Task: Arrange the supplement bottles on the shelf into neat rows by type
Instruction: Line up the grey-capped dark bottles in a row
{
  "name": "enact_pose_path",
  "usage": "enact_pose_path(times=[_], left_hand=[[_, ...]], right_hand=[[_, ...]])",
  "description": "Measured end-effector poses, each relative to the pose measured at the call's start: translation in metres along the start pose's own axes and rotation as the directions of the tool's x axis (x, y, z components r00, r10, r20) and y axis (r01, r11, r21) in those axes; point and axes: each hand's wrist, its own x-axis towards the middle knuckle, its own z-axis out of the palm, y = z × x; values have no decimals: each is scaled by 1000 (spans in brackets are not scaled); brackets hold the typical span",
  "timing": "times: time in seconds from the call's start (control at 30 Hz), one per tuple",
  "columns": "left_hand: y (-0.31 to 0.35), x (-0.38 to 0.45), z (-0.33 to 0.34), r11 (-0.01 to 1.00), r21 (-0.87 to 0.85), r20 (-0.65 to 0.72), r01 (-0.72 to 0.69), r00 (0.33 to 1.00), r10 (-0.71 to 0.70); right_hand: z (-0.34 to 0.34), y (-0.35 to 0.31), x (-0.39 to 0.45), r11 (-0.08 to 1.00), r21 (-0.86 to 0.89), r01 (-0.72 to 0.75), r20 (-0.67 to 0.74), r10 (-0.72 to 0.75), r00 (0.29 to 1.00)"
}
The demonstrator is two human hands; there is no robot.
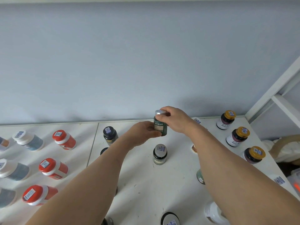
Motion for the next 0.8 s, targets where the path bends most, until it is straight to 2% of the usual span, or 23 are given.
enact_pose_path(times=[0.07, 0.13, 0.2, 0.27, 0.4, 0.53, 0.73, 0.8], left_hand=[[-2, 2, 1, 938, 346, -84, 0, 996, 31], [-5, 1, 2, 744, 669, -133, 12, 986, 104], [-10, 2, 3, 582, 813, -121, -18, 972, 200], [-16, 4, 5, 496, 867, -107, -44, 956, 272], [-22, 6, 5, 434, 899, -83, -57, 951, 296], [-27, 7, 5, 430, 901, -77, -51, 958, 275], [-24, 0, 6, 475, 879, -102, -28, 964, 244], [-19, -6, 6, 475, 880, -116, -19, 961, 252]], right_hand=[[4, 5, 1, 1000, 25, 10, 20, -10, 1000], [9, 13, 4, 999, 32, 7, 42, -8, 999], [16, 22, 7, 1000, 25, -8, 58, 7, 998], [22, 29, 10, 1000, 26, -14, 69, 12, 998], [30, 36, 12, 999, 14, -31, 73, 30, 997], [35, 42, 13, 999, 5, -46, 64, 45, 997], [35, 41, 12, 996, -19, -81, 76, 83, 994], [32, 34, 7, 998, -42, -52, 64, 55, 996]])
